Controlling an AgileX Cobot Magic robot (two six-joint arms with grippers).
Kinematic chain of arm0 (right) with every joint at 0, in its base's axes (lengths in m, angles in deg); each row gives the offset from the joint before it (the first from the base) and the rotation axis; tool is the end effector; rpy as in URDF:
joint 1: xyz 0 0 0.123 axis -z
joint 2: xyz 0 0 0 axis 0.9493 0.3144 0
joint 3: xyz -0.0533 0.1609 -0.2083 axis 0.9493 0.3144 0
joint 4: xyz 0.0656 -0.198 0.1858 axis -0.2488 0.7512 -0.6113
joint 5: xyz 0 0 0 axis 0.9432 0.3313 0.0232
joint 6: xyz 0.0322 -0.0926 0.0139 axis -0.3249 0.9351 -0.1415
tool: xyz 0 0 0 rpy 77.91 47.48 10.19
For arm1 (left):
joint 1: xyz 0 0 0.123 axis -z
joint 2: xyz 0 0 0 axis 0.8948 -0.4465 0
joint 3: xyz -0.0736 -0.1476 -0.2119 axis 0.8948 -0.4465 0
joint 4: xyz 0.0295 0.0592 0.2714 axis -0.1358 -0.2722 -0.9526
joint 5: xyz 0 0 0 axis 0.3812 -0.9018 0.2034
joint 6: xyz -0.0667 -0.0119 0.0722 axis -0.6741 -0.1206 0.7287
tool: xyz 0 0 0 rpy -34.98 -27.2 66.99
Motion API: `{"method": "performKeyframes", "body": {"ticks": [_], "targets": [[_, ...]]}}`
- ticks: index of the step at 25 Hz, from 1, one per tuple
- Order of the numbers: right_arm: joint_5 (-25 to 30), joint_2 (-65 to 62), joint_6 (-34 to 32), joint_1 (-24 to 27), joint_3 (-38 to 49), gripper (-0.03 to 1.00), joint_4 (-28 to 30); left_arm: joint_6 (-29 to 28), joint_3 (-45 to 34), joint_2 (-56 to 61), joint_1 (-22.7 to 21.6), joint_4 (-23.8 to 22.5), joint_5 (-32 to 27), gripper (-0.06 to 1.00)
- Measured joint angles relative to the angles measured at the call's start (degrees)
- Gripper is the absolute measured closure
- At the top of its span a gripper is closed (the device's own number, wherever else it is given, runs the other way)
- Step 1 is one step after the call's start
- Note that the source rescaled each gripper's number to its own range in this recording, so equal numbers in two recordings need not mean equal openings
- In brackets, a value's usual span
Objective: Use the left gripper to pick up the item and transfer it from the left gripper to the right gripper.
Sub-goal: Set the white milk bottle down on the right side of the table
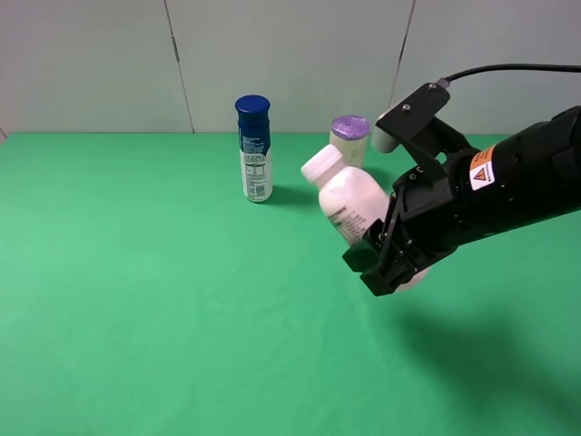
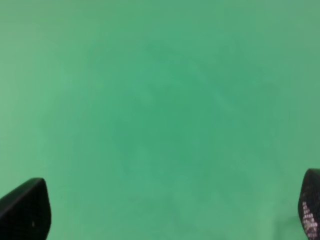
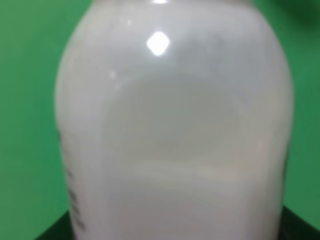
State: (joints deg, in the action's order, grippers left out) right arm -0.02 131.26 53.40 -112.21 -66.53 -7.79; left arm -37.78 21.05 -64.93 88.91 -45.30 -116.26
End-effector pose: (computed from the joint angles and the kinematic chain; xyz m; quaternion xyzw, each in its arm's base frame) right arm 0.1977 0.1797 0.1964 -0.3779 0.8784 0.1264 0.2639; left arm 0.0539 -0.0200 0.2791 0.1410 0.8653 -0.1057 0.4693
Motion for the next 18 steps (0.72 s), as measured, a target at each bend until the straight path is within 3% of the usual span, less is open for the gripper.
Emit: {"method": "performKeyframes", "body": {"ticks": [5, 10, 18], "targets": [[3.44, 0.00, -5.23, 3.80, 0.00, 0.92, 4.26, -0.01, 0.00, 0.00, -11.39, -0.05, 0.00, -0.04], [6.16, 0.00, -6.07, 9.81, 0.00, 0.92, 6.47, -0.01, 0.00, 0.00, -20.76, -0.05, 0.00, -0.03], [9.87, 0.18, -7.83, 23.72, 0.00, 0.92, 6.65, -0.01, 0.00, 0.00, -28.35, -0.05, 0.00, -0.03]]}}
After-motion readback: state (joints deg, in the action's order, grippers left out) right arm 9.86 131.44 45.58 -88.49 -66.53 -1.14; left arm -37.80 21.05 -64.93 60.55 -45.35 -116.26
